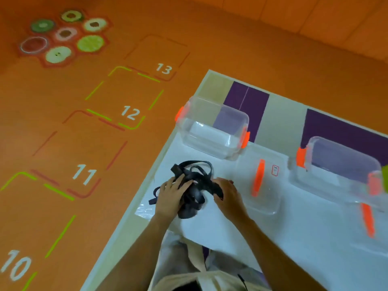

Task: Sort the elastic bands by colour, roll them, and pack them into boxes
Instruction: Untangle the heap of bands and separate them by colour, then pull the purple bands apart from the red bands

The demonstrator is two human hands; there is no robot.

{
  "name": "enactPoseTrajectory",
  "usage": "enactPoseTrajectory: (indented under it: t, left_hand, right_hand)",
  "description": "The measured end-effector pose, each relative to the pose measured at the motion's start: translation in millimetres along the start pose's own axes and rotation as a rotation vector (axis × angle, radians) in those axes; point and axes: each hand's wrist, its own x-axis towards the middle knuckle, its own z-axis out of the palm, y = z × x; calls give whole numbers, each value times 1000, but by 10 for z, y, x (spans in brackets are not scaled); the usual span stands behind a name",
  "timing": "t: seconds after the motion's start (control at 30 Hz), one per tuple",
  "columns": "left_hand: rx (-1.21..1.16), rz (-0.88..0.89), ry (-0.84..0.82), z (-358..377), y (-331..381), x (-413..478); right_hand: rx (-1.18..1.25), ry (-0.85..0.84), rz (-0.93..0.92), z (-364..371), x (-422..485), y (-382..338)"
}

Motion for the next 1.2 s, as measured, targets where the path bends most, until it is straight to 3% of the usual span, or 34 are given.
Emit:
enactPoseTrajectory:
  t: [0.07,0.13,0.2,0.37,0.5,0.6,0.7,0.93,1.2]
  left_hand:
    - [153,-43,-85,50,-167,38]
    - [160,-46,-182,98,-225,74]
    - [137,-14,-246,95,-241,117]
    - [-22,85,-280,29,-337,142]
    - [-29,145,-192,50,-485,10]
    - [11,64,-201,21,-486,-17]
    - [69,54,-213,-17,-449,40]
    - [159,345,-50,-176,-301,200]
    - [238,457,-70,-382,390,145]
  right_hand:
    - [-112,-166,-19,131,-11,0]
    - [-275,-300,-21,306,-28,-14]
    - [-287,-376,35,463,-73,-73]
    - [-44,-393,163,670,-163,-126]
    - [-126,-404,232,678,-135,-127]
    - [-262,-337,248,681,-132,-194]
    - [-249,-278,228,686,-179,-281]
    - [-28,-83,231,464,-395,-305]
    - [-211,160,325,-10,-958,-89]
